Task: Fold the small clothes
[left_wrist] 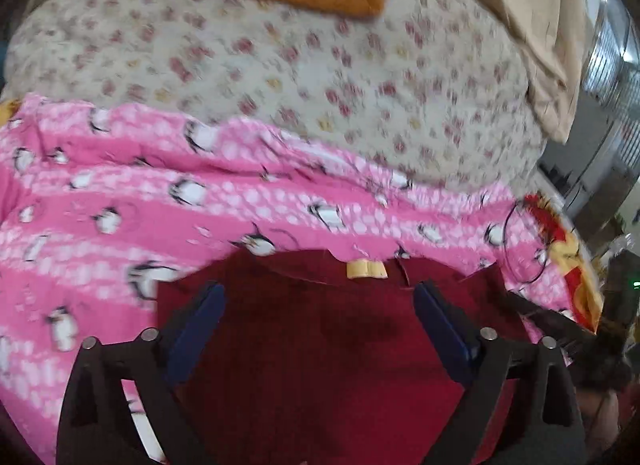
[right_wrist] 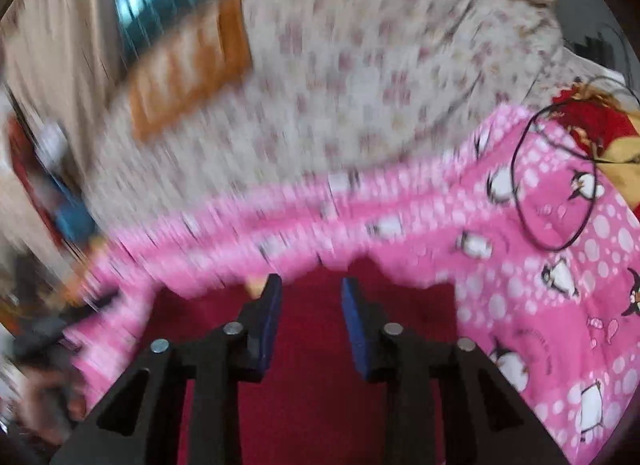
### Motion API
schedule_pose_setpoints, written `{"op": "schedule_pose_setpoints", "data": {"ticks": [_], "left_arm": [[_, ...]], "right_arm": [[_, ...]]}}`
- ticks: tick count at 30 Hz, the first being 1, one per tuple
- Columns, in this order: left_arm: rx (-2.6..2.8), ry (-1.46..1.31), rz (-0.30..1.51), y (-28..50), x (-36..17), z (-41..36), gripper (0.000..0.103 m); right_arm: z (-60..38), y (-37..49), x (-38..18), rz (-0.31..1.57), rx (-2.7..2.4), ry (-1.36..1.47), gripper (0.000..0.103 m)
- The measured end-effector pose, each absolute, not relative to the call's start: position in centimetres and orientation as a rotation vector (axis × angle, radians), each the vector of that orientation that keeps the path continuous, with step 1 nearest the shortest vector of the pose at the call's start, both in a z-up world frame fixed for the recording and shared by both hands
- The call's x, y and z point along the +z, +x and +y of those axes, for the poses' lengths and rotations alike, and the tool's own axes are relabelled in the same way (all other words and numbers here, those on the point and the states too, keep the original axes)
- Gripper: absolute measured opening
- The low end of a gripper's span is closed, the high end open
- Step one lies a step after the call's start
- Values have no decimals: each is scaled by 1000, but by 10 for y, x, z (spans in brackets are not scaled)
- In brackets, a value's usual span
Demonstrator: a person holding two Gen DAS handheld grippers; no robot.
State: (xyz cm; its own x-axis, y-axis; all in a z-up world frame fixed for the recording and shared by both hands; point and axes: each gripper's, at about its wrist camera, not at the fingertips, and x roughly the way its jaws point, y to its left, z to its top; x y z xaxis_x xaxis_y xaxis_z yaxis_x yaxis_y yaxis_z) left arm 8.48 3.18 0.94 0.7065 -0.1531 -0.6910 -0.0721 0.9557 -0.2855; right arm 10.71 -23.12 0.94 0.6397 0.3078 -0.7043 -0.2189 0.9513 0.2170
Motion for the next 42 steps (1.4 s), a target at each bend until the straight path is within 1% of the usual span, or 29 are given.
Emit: {"op": "schedule_pose_setpoints", "data": {"ticks": [1, 2, 3, 4, 5, 6, 8, 12, 13, 15, 16, 17, 19, 21, 22, 23, 25, 27, 28, 31, 36, 37, 39, 40, 42], "left_arm": [[-31, -291, 818, 94, 0, 31, 72], [-6, -261, 857, 108, -15, 32, 63], [32, -217, 897, 120, -31, 37, 59], [63, -195, 925, 126, -44, 42, 50], [91, -203, 960, 133, -60, 52, 44], [78, -250, 954, 133, -67, 60, 45], [86, -266, 929, 134, -67, 63, 44], [108, -177, 920, 133, -70, 48, 47], [102, -186, 920, 134, -68, 48, 49], [61, -211, 917, 134, -67, 49, 59], [35, -215, 918, 135, -67, 49, 66], [21, -210, 919, 134, -67, 47, 68], [15, -196, 917, 134, -67, 44, 69], [13, -196, 916, 134, -67, 44, 69], [13, -198, 914, 134, -66, 44, 69], [14, -198, 912, 134, -66, 44, 69], [14, -197, 908, 134, -66, 44, 69], [5, -211, 903, 133, -65, 46, 69], [1, -219, 901, 133, -66, 47, 69], [0, -223, 904, 134, -66, 47, 69], [6, -208, 908, 135, -67, 45, 69], [6, -208, 909, 135, -68, 45, 69], [5, -207, 910, 135, -68, 45, 70], [3, -205, 911, 135, -68, 45, 71], [1, -206, 911, 135, -68, 45, 71]], "right_arm": [[-218, 120, -6, 894, 258, 52, 20], [-216, 127, -15, 919, 244, 39, 18], [-215, 136, -25, 945, 210, 17, 18], [-219, 145, -32, 954, 180, -1, 14], [-224, 154, -37, 960, 172, -2, 6], [-228, 159, -40, 966, 167, -2, 0], [-232, 171, -51, 967, 199, 19, 0], [-227, 175, -59, 963, 234, 0, 0], [-229, 173, -58, 960, 249, 16, 0], [-232, 174, -56, 968, 292, 56, 3], [-235, 173, -55, 974, 322, 83, 5], [-239, 171, -51, 957, 337, 116, 5], [-245, 158, -36, 877, 343, 136, 5], [-236, 134, -12, 766, 394, 59, 6], [-230, 126, -7, 743, 428, 47, 9], [-223, 119, -4, 739, 467, 47, 17], [-206, 114, -12, 792, 486, 36, 26], [-196, 126, -40, 928, 423, -15, 26], [-194, 131, -52, 963, 413, -26, 26], [-197, 134, -45, 938, 419, -17, 26], [-224, 133, -13, 740, 346, -10, 26], [-232, 144, -20, 790, 272, -20, 29], [-247, 168, -52, 976, 228, 33, 30], [-256, 171, -54, 962, 252, 109, 30], [-258, 171, -46, 944, 243, 111, 26]]}}
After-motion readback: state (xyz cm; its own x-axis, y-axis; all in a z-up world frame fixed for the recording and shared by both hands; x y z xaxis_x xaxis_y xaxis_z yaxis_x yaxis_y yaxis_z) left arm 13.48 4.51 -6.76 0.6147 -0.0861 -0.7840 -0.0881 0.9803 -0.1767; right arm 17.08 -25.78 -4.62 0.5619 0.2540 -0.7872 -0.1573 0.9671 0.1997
